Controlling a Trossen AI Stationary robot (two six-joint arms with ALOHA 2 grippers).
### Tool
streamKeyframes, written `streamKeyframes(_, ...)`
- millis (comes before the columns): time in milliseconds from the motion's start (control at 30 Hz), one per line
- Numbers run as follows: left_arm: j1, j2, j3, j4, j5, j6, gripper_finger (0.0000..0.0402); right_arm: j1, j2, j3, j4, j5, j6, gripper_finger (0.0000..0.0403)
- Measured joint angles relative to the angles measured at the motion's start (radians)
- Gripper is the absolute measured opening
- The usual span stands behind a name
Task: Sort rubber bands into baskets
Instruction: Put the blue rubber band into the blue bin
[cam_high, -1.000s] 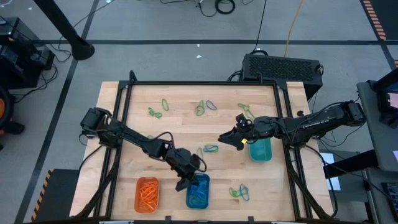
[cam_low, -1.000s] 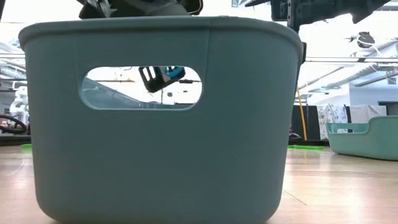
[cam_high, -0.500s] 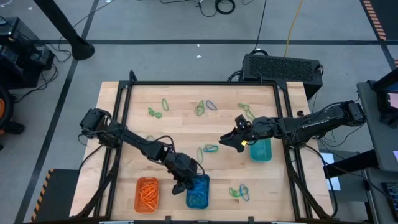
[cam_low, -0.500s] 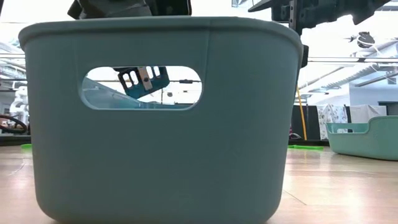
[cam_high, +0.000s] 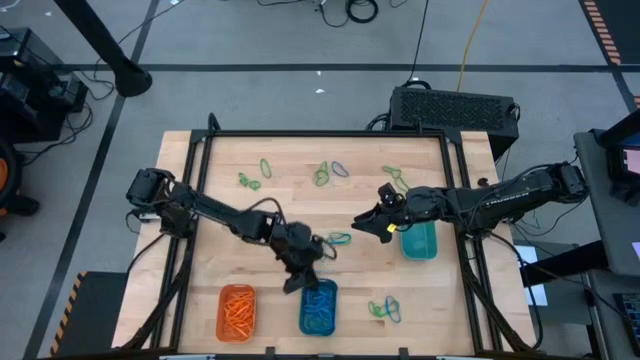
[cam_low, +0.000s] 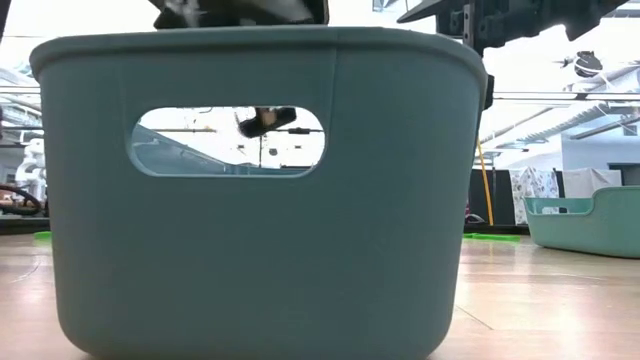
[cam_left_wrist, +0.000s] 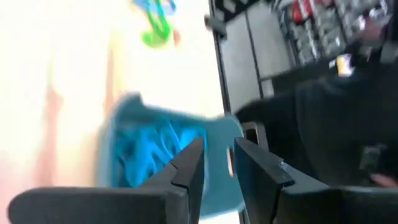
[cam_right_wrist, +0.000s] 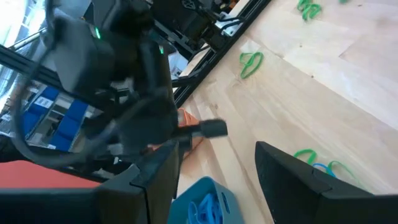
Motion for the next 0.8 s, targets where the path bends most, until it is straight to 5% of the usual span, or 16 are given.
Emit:
streamKeyframes(167,0.111,-0.010,0.003,-0.026,-0.035,0.025,0.0093,-0.005,0.000,0.000,-0.048,0.000,0.004,0.0203)
streamKeyframes(400,0.222,0.005,0.001,-0.127,-0.213,0.194,0.0093,0.014,0.000,0.000,-0.154,0.000,0.069,0.0203)
streamKeyframes(800,0.221,0.121,0.002,-0.014,-0.396,0.373,0.0093,0.036,0.000,0.000,-0.164,0.050,0.099,0.0203)
